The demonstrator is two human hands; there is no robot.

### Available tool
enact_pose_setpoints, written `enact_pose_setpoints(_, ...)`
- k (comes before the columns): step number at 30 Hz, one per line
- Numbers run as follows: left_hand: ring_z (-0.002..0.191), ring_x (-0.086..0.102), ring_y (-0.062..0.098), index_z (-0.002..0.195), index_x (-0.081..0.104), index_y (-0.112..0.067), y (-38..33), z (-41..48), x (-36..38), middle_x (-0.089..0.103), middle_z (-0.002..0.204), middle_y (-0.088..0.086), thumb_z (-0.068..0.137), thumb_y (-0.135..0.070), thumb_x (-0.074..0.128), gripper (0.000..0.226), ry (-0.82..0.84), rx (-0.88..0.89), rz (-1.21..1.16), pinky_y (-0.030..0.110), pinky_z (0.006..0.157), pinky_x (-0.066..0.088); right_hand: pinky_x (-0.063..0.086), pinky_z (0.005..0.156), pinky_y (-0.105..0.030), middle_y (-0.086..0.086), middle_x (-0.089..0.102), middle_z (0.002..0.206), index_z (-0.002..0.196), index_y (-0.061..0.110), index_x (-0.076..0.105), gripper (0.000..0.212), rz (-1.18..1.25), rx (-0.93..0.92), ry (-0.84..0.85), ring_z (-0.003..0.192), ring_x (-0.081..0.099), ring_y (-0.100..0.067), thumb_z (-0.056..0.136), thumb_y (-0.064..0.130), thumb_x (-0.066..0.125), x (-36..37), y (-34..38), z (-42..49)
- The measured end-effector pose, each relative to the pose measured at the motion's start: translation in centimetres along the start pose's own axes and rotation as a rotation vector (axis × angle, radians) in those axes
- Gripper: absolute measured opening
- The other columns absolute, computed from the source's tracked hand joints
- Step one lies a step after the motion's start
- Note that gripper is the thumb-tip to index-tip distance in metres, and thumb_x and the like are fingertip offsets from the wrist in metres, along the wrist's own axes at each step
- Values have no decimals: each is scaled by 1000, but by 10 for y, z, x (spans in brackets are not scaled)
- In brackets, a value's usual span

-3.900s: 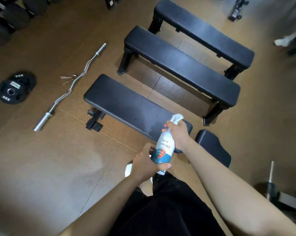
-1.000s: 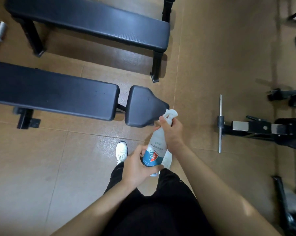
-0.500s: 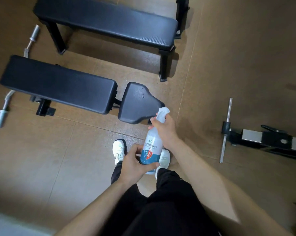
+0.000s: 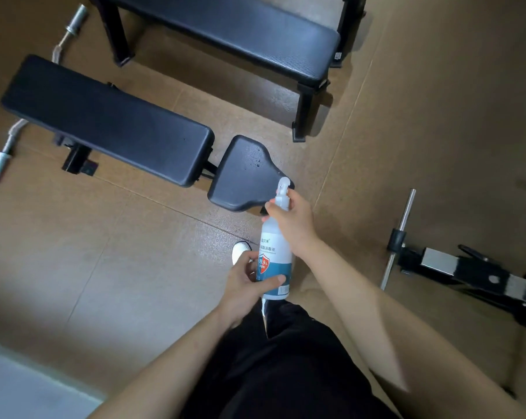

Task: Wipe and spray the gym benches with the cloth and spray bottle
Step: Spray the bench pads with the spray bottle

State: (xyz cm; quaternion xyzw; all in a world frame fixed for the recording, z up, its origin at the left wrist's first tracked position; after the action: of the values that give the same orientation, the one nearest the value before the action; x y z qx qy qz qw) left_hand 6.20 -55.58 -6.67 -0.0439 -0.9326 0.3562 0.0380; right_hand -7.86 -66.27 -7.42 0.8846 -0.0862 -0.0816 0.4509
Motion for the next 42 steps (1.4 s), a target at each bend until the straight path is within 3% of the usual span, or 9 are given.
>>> enact_pose_setpoints(5, 96, 73, 23, 115, 60, -15, -11, 12, 1, 72, 106, 7, 70, -9, 94, 57, -35, 10, 6, 30, 77, 61, 61, 72, -43, 3, 68, 87, 98, 2, 58, 15, -18, 42, 85, 79, 75, -36, 88, -1, 69, 9, 16, 18)
enact_pose_setpoints(8, 94, 71, 16, 113, 59, -18, -20, 23, -4, 69, 103, 4, 66, -13, 97, 61, -87, 45, 38, 32, 79, 62, 59, 66, -40, -15, 62, 82, 93, 3, 58, 11, 18, 114, 79, 69, 74, -31, 89, 1, 69, 19, 28, 28)
enact_pose_setpoints(15, 91, 68, 16, 108, 59, -21, -36, 40, -21, 66, 96, -2, 62, -22, 100, 61, -133, 72, 3, 38, 84, 61, 60, 63, -34, -13, 65, 102, 115, -7, 60, 25, 1, 185, 152, 72, 75, -31, 91, -1, 67, 48, 45, 51)
enact_pose_setpoints(18, 88, 67, 11, 106, 59, -24, -39, 48, -24, 64, 94, -5, 55, -34, 98, 65, -153, 67, -20, 43, 85, 60, 59, 59, -32, -21, 62, 95, 111, -6, 60, 23, -54, 230, 147, 67, 75, -26, 90, 2, 68, 56, 52, 59)
enact_pose_setpoints(25, 91, 69, 10, 108, 57, -27, -53, 55, -24, 69, 96, -9, 50, -47, 98, 74, -124, 72, -86, 42, 87, 60, 61, 75, -41, -2, 68, 124, 126, 7, 61, 34, -182, 158, 311, 82, 77, -30, 93, 3, 66, 72, 80, 69)
enact_pose_setpoints(28, 93, 69, 9, 108, 52, -22, -64, 56, -31, 67, 101, -1, 51, -44, 98, 77, -196, 106, -131, 38, 85, 60, 59, 71, -39, -4, 72, 108, 116, 0, 62, 27, -271, 86, 372, 74, 76, -29, 89, 2, 69, 100, 96, 75)
enact_pose_setpoints(31, 84, 66, -3, 111, 49, -12, -75, 60, -53, 64, 100, 0, 63, -19, 99, 69, -266, 142, -147, 25, 76, 57, 57, 67, -39, -11, 67, 79, 95, -1, 61, 14, -316, 34, 438, 70, 75, -30, 86, 5, 70, 139, 107, 79)
enact_pose_setpoints(37, 103, 68, 16, 112, 49, -27, -95, 68, -79, 63, 111, -1, 53, -57, 93, 79, -391, 119, -180, 47, 83, 63, 62, 66, -35, -13, 69, 120, 116, 4, 63, 26, -345, 100, 637, 80, 77, -30, 91, 3, 69, 193, 124, 94)
enact_pose_setpoints(42, 102, 67, 13, 113, 47, -22, -119, 79, -55, 61, 110, 0, 58, -51, 93, 77, -506, 149, -194, 34, 78, 64, 62, 73, -43, -23, 71, 111, 116, 3, 61, 27, -397, 131, 690, 78, 77, -28, 91, 8, 69, 185, 143, 115)
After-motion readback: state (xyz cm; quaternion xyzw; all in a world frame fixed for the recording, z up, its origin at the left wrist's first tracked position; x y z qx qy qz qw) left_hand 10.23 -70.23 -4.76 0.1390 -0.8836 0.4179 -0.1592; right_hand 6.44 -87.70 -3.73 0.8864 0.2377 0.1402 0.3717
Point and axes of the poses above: each hand's wrist, its own z-axis towards the middle knuckle, its own x-axis out of the palm, y = z × x, the point moved 3 cm from there along z, towards the middle knuckle
